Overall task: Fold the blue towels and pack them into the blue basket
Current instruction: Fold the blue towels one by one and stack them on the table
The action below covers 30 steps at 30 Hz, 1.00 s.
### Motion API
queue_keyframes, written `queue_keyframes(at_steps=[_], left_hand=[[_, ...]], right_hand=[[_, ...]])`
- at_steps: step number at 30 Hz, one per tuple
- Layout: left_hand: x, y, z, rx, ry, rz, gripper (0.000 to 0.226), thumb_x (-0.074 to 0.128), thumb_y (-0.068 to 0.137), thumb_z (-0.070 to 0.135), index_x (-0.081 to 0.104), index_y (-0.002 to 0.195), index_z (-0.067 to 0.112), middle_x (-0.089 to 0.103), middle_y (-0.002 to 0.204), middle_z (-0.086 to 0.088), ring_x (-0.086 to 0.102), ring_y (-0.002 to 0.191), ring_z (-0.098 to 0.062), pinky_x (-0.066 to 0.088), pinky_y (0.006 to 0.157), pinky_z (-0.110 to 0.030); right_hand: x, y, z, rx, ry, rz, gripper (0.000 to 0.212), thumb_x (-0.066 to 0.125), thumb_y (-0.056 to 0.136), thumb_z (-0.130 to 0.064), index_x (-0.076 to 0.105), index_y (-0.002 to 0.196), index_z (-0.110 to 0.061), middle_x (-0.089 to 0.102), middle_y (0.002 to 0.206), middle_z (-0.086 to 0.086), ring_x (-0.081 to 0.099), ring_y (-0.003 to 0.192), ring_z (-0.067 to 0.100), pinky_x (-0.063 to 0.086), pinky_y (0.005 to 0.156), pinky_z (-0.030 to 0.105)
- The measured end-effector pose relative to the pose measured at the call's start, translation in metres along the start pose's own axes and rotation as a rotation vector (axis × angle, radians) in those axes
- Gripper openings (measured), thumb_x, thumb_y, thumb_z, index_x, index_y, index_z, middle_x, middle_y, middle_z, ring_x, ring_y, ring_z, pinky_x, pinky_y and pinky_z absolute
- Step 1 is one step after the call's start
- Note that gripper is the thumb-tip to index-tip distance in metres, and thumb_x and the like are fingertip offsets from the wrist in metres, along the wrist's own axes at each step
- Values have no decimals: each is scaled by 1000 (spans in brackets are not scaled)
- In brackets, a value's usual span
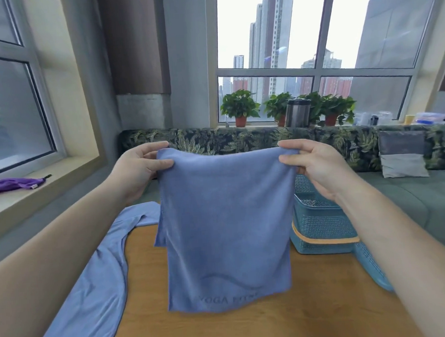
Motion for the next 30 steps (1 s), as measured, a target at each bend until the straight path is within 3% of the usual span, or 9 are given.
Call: queue_keyframes(at_steps=[5,8,10,13,16,20,23,26,30], left_hand=[[-10,28,-34,22,591,111,3,76,88,24,75,90,26,65,82,2,56,71,-14,44,64,-24],[-2,48,-36,88,783,112,8,68,93,24,70,88,18,60,78,0,52,67,-13,39,57,-24],[-3,63,-28,160,839,134,10,67,93,21,68,84,17,60,81,-9,53,70,-22,43,60,-28],[-8,69,-19,200,836,178,11,63,96,23,64,86,18,63,83,-5,57,78,-23,43,69,-30],[-6,47,-24,205,761,177,9,59,99,23,62,92,18,60,78,3,51,68,-9,38,60,-22],[-10,3,-73,156,686,123,12,57,99,16,67,95,22,66,85,8,57,77,-8,44,70,-24],[-11,-44,-140,54,682,75,20,56,98,9,69,98,24,69,90,9,60,82,-5,43,71,-23],[-15,-98,-201,-52,614,102,18,60,96,8,69,98,23,68,90,7,60,82,1,43,71,-10],[-22,-146,-270,-199,514,116,15,68,93,17,67,94,31,70,89,0,66,88,-19,52,79,-26]], right_hand=[[15,22,43,81,-357,-59,43,81,73,0,73,107,-26,72,110,-2,66,107,18,54,96,36],[29,43,50,-1,-696,-66,16,70,88,-12,74,95,-25,68,98,-6,66,94,17,50,73,27],[29,60,47,-79,-746,-17,13,66,92,-19,75,89,-27,60,97,-3,63,89,19,50,71,28],[26,68,35,-153,-707,26,11,63,97,-21,71,94,-27,47,113,-3,53,103,16,48,90,35],[28,49,35,-164,-720,5,15,59,98,-19,68,91,-29,63,101,-7,60,91,17,47,77,32],[21,0,86,-44,-618,-7,21,61,97,-16,66,88,-34,68,90,-10,68,66,5,48,63,23],[19,-52,146,43,-616,-54,18,62,96,-12,69,96,-29,72,87,-6,69,69,4,50,66,25],[13,-109,208,125,-598,-58,17,63,96,-10,66,97,-26,69,81,-8,66,64,3,46,66,20],[2,-165,270,221,-557,11,19,63,98,-16,64,90,-32,69,81,-8,64,60,5,50,66,24]])
Point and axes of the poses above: each hand's wrist, its own y-axis towards the middle knuckle, its own x-axis out of the palm, z = x × y, the point moved 10 cm from there along y, towards the middle knuckle
